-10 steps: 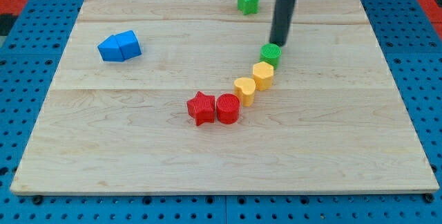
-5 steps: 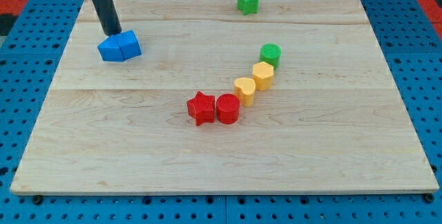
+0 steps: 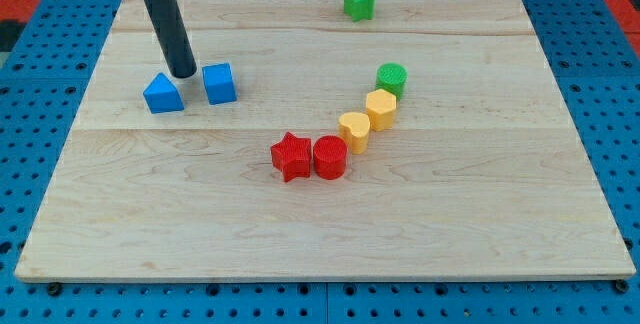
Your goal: Move the blue cube diagonally bottom right to the blue triangle
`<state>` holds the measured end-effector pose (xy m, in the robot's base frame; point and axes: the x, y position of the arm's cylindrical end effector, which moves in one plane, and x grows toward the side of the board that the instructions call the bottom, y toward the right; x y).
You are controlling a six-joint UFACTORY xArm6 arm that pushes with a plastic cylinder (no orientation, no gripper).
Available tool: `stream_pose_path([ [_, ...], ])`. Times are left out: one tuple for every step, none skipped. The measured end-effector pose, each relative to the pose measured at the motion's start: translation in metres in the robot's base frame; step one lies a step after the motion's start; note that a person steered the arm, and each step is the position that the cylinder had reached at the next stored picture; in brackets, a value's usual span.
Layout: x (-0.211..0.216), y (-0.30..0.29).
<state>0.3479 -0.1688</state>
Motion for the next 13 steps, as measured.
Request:
stream_pose_path([
  [-0.001,0.033],
  [0.016,0.047],
  [0.037,0.051],
  [0.051,0.054],
  [0.058,0.053],
  [0.067,0.021],
  [0.085,0.032],
  [0.089,0.035],
  [0.089,0.035],
  [0.089,0.041],
  [0.089,0.042],
  [0.089,0.044],
  [0.089,0.045],
])
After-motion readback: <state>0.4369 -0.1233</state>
